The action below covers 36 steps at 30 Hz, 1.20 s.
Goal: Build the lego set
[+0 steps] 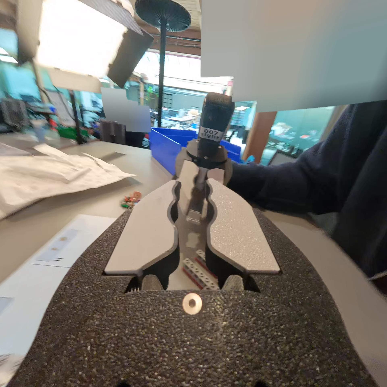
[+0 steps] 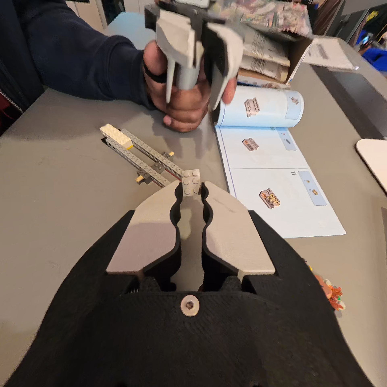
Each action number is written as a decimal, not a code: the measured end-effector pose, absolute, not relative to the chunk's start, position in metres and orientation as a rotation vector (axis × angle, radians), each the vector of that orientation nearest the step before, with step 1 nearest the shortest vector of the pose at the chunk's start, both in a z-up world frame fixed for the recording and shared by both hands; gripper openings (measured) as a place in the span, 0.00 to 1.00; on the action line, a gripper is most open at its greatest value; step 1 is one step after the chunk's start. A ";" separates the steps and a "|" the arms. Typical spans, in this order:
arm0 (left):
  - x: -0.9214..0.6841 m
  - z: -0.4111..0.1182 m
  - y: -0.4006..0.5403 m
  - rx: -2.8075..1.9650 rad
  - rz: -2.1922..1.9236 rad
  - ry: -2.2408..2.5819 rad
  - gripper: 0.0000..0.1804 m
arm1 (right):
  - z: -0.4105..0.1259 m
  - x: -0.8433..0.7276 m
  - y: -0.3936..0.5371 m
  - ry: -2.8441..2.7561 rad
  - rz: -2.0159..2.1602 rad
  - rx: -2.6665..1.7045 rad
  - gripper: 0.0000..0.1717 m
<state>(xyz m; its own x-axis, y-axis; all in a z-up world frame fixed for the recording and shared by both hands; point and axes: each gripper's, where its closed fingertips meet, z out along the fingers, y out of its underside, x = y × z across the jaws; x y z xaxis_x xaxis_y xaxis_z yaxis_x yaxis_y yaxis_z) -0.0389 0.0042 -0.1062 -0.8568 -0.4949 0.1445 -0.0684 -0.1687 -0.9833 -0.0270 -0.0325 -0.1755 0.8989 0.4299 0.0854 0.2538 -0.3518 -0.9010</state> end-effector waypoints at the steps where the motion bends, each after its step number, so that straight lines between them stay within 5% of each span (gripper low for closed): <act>1: -0.040 -0.107 0.001 -0.688 -2.177 1.842 0.14 | -0.172 -0.028 -0.032 -0.504 0.190 -1.944 0.10; 18: -0.072 -0.152 -0.041 -0.795 -2.113 2.454 0.13 | -0.137 -0.065 -0.023 -0.681 0.055 -1.840 0.10; 31: -0.077 -0.141 -0.042 -0.719 -2.205 2.385 0.12 | -0.138 -0.075 -0.025 -0.711 0.078 -1.836 0.10; 36: -0.077 -0.136 -0.039 -0.688 -2.242 2.348 0.10 | -0.141 -0.069 -0.022 -0.664 0.052 -1.879 0.17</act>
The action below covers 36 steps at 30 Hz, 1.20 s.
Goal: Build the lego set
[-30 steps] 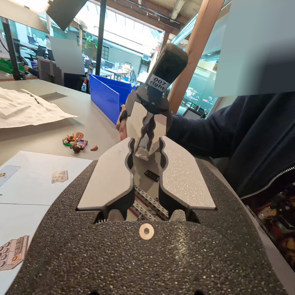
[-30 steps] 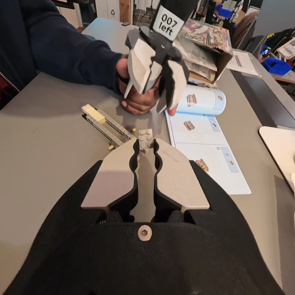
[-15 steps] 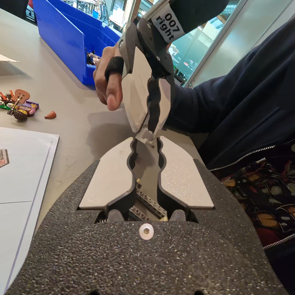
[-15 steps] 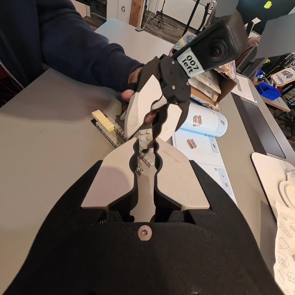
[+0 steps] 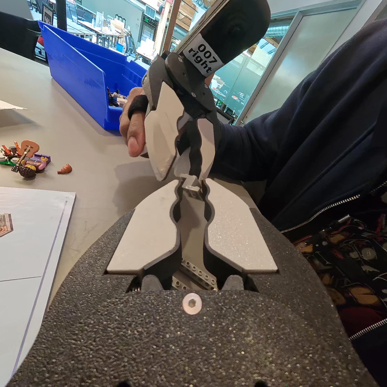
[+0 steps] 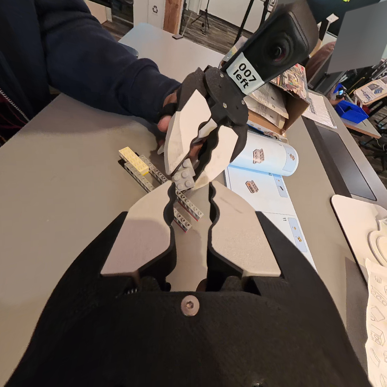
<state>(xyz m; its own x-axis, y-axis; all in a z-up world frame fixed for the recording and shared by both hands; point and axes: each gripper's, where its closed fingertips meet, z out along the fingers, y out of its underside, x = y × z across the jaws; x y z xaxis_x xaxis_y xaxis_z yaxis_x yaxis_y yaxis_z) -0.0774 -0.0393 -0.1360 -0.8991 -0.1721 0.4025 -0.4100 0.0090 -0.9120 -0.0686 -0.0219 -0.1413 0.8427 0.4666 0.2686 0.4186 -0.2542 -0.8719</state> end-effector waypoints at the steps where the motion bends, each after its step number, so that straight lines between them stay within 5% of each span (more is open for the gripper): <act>1: -0.077 -0.136 -0.039 0.617 2.002 -2.093 0.10 | -0.142 -0.067 -0.022 -0.653 0.055 -1.885 0.19; 15: -0.050 -0.105 0.030 0.851 2.266 -1.960 0.10 | -0.194 -0.080 -0.015 -0.640 0.235 -2.207 0.36; 36: -0.046 -0.100 0.037 0.872 2.323 -1.932 0.10 | -0.233 -0.070 -0.017 -0.991 0.285 -2.435 0.22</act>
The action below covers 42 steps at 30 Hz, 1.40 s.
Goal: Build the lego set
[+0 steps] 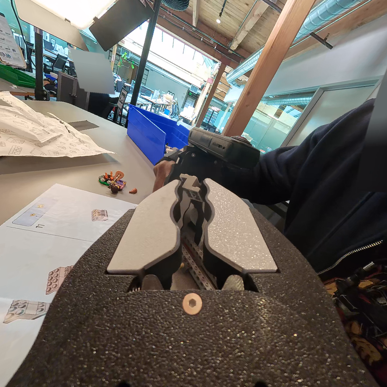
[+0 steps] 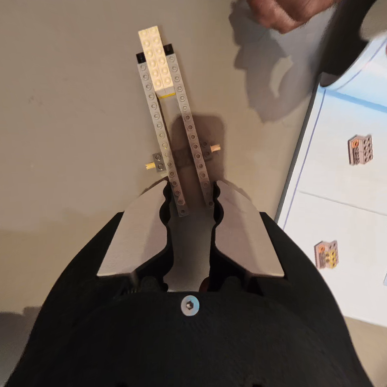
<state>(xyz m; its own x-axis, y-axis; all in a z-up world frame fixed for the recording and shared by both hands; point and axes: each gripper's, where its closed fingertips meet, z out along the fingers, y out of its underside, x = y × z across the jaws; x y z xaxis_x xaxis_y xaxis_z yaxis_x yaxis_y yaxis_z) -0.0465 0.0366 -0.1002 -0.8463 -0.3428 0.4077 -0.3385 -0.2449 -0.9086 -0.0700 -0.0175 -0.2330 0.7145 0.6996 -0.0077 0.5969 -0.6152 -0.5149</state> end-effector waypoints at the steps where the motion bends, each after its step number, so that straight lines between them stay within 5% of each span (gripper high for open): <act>1: -0.046 -0.100 0.037 -0.872 -2.321 1.922 0.09 | -0.233 -0.067 -0.022 -0.953 0.268 -2.456 0.22; 9: -0.046 -0.098 0.034 -0.867 -2.332 1.914 0.10 | -0.225 -0.007 -0.055 -0.331 -0.161 -2.556 0.22; 18: -0.045 -0.102 0.023 -0.863 -2.336 1.930 0.10 | -0.220 -0.052 -0.086 0.154 0.033 -2.462 0.29; 21: -0.046 -0.102 0.019 -0.852 -2.340 1.930 0.10 | -0.233 -0.059 -0.085 0.176 -0.020 -2.522 0.36; 26: -0.047 -0.101 0.017 -0.816 -2.352 1.905 0.10 | -0.232 -0.063 -0.077 0.107 -0.058 -2.557 0.19; 42: -0.047 -0.106 0.007 -0.723 -2.184 1.891 0.09 | -0.229 -0.097 0.005 -0.576 0.025 -2.347 0.19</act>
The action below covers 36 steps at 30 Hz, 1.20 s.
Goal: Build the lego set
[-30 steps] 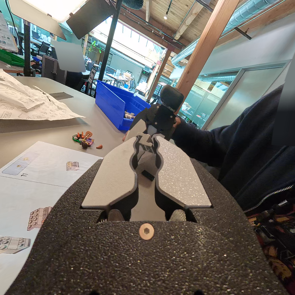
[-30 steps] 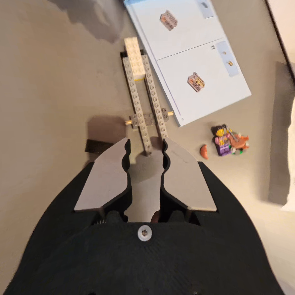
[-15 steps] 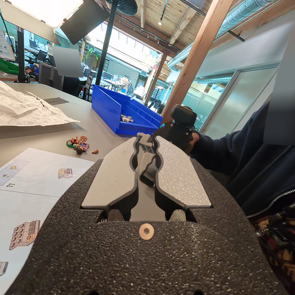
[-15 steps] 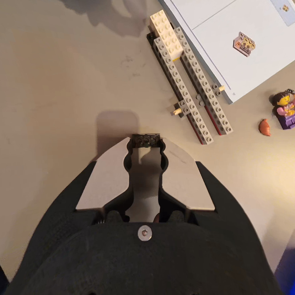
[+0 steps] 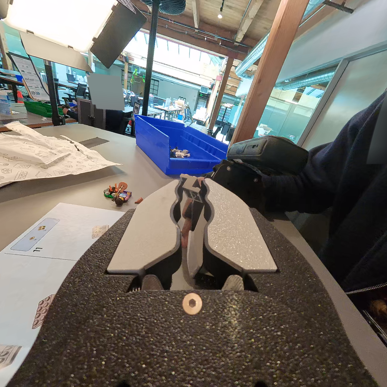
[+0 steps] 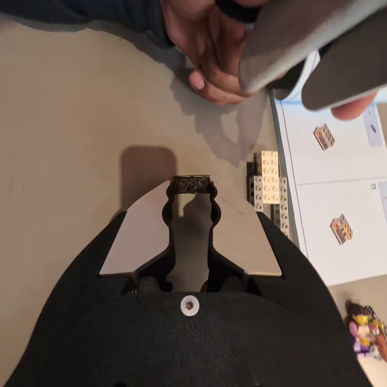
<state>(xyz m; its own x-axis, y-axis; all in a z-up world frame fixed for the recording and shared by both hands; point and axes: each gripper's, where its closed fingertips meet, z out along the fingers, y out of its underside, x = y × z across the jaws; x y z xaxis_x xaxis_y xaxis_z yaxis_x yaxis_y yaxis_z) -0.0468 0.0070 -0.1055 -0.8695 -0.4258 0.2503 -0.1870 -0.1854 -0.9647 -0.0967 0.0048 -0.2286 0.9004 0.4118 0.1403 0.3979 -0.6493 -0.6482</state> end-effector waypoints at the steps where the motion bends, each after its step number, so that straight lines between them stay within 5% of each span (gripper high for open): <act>1: -0.047 -0.106 0.004 -0.714 -2.175 1.900 0.09 | -0.229 -0.100 0.007 -0.588 0.052 -2.316 0.19; 26: -0.045 -0.122 -0.001 -0.727 -2.035 2.032 0.09 | -0.221 -0.107 -0.005 -0.587 0.069 -2.221 0.19; 36: -0.087 -0.184 -0.014 -0.573 -1.582 2.620 0.09 | -0.170 -0.088 -0.033 -0.478 0.294 -1.940 0.19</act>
